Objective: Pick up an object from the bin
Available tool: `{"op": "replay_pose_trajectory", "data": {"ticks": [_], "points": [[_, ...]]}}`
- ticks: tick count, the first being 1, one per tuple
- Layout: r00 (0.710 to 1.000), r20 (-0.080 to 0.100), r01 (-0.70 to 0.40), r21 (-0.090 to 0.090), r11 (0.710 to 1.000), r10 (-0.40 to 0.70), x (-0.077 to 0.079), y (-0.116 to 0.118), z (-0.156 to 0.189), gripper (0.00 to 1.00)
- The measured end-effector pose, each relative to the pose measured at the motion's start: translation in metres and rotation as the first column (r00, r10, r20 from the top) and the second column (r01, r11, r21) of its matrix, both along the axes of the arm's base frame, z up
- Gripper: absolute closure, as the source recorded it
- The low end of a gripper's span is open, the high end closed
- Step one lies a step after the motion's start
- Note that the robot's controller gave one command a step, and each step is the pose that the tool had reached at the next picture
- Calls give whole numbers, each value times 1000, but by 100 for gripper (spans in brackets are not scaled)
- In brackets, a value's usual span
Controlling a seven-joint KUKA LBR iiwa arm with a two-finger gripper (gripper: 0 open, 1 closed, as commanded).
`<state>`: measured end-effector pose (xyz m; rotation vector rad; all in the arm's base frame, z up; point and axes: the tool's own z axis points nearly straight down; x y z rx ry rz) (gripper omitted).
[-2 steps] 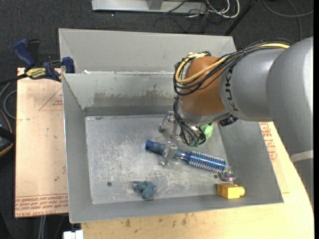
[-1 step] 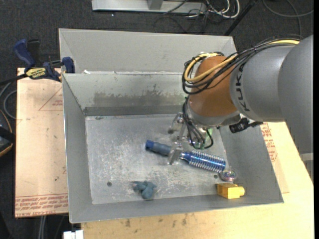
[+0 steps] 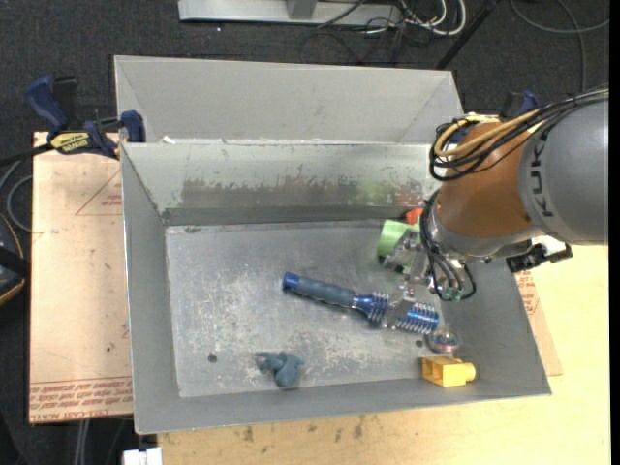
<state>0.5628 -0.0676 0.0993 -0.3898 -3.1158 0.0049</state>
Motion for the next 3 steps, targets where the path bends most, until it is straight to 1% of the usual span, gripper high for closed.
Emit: {"op": "replay_pose_trajectory", "data": {"ticks": [1, 2, 3], "points": [[995, 11, 99, 8, 995, -99, -11, -4, -24, 0], [995, 6, 96, 6, 995, -96, -9, -2, -22, 0], [995, 12, 98, 5, 995, -98, -8, -3, -20, 100]]}}
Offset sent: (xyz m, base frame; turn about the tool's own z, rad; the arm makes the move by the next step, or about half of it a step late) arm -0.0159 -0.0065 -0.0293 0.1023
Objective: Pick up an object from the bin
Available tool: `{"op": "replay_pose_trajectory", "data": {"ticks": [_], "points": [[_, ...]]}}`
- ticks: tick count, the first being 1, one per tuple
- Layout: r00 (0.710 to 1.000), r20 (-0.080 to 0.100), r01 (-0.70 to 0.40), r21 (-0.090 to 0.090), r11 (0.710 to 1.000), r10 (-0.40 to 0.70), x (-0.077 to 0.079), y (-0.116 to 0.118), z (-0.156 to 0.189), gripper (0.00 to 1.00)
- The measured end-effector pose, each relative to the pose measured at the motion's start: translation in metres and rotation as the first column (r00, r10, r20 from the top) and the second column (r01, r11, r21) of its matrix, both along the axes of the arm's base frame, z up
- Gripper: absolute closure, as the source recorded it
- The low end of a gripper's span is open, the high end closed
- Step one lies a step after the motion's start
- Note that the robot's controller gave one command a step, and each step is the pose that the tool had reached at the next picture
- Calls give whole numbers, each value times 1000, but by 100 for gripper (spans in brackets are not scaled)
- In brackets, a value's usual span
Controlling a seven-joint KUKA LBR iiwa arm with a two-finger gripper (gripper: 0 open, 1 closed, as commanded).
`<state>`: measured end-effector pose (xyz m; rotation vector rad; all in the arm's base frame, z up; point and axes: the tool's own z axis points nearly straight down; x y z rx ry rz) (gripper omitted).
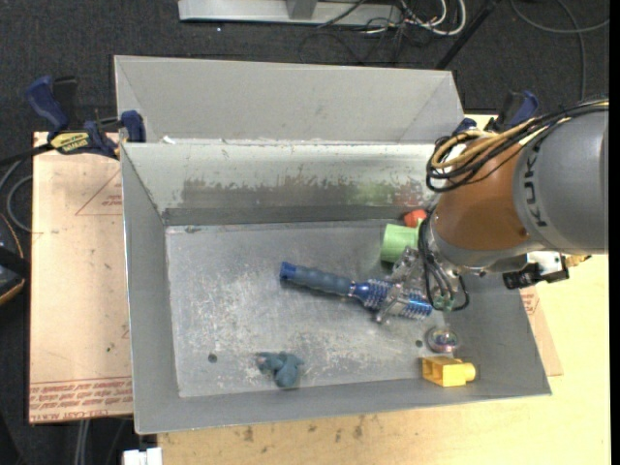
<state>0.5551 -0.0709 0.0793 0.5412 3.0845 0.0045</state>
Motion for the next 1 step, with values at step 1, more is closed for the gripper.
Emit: {"op": "replay_pose_trajectory", "data": {"ticks": [1], "points": [[1000, -8, -1, 0, 1000, 1, 0, 1, 12, 100]]}}
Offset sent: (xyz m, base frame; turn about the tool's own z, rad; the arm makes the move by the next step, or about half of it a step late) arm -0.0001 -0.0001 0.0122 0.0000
